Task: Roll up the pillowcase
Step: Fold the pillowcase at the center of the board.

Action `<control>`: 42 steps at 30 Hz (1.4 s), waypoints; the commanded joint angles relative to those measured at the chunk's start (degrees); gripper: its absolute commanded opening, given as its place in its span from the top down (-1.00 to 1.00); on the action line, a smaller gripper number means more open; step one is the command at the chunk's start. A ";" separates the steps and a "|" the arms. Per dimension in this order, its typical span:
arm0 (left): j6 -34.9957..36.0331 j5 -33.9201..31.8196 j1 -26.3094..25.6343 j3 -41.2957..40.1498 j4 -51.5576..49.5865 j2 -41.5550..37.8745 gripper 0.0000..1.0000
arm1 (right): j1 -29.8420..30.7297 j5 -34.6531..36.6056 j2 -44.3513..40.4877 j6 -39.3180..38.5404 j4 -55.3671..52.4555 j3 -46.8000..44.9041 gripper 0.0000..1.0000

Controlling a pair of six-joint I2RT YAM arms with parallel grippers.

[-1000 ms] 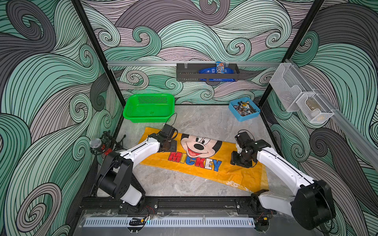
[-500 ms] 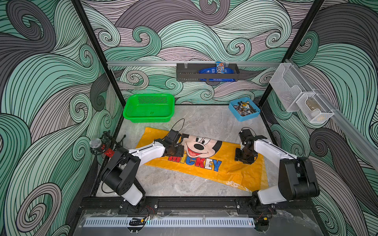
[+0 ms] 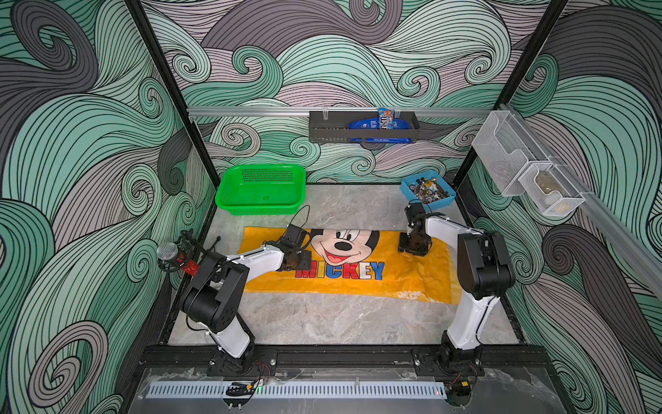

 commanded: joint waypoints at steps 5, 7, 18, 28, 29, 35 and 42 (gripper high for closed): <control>1.46 0.46 -0.23 7.12 -0.43 -2.23 -0.39 | 1.13 -1.58 -0.47 -3.12 3.67 7.63 -0.22; 3.09 3.90 -1.02 7.76 2.15 -3.92 -0.40 | -0.03 -1.15 -6.33 -2.50 3.04 3.47 -0.33; 8.07 12.23 -14.72 14.48 15.70 0.84 -0.42 | -17.96 -3.06 -25.30 -2.68 0.57 -20.97 -0.21; 13.66 12.81 -25.53 20.02 17.49 11.64 -0.41 | -20.95 -3.61 -17.85 -3.74 3.41 -17.87 0.09; 14.10 12.68 -26.15 20.43 16.90 12.55 -0.41 | -20.92 -3.48 -17.56 -3.82 3.55 -18.10 0.12; 14.97 12.35 -27.43 20.20 15.79 15.36 -0.41 | -18.71 -2.91 -16.22 -3.43 3.92 -19.63 0.17; 15.67 12.04 -27.74 20.01 14.00 17.55 -0.40 | -18.06 -0.66 -14.80 -3.39 3.88 -21.40 0.36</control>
